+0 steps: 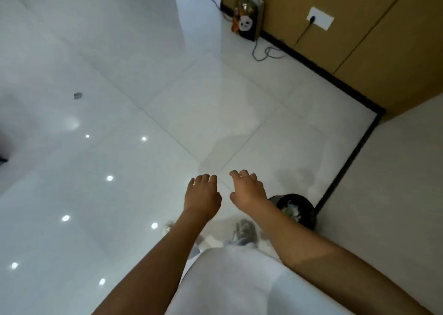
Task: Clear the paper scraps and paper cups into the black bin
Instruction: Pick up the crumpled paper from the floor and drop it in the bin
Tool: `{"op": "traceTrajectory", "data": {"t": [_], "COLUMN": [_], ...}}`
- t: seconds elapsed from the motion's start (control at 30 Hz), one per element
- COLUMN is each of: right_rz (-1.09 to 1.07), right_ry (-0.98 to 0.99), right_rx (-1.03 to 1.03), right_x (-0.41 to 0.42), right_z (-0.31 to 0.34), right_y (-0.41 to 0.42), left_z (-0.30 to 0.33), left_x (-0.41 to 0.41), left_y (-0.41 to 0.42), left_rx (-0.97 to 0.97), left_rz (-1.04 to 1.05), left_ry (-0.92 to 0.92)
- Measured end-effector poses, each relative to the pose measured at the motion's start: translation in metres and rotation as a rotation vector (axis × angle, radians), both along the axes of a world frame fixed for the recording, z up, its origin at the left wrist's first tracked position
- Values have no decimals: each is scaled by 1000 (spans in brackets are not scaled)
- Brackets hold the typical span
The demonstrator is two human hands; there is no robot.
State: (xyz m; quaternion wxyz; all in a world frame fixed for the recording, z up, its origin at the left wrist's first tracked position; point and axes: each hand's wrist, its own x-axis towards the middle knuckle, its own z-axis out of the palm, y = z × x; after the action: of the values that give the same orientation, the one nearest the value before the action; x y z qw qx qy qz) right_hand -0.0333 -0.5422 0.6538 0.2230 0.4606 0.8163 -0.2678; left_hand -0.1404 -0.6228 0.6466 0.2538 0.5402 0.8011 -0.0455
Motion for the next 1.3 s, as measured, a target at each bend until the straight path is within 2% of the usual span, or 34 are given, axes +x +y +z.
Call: {"op": "traceTrajectory", "data": {"t": [0.17,0.4,0.7,1.0,1.3], "right_rz": [269,641,1030,1222,1383], "right_ry": [16,76,112,102,100], "right_rx": [6,-5,-10,-51,-50], "right_x": [-123,-294,-449,-623,-788], "right_z": [5,3,6,-6,11], "right_y": [-67,-209,-348,-435,-533], "left_z": [7,18,21,11,23], "left_x": [-99,-230,-334,-486,-616], "left_y": [-95,-256,-411,-500,-592], "left_rx": [11,11,-3,26,32], "left_rz": [277,624,1030,1271,1457], "left_ry": [16,44,31,72,55]}}
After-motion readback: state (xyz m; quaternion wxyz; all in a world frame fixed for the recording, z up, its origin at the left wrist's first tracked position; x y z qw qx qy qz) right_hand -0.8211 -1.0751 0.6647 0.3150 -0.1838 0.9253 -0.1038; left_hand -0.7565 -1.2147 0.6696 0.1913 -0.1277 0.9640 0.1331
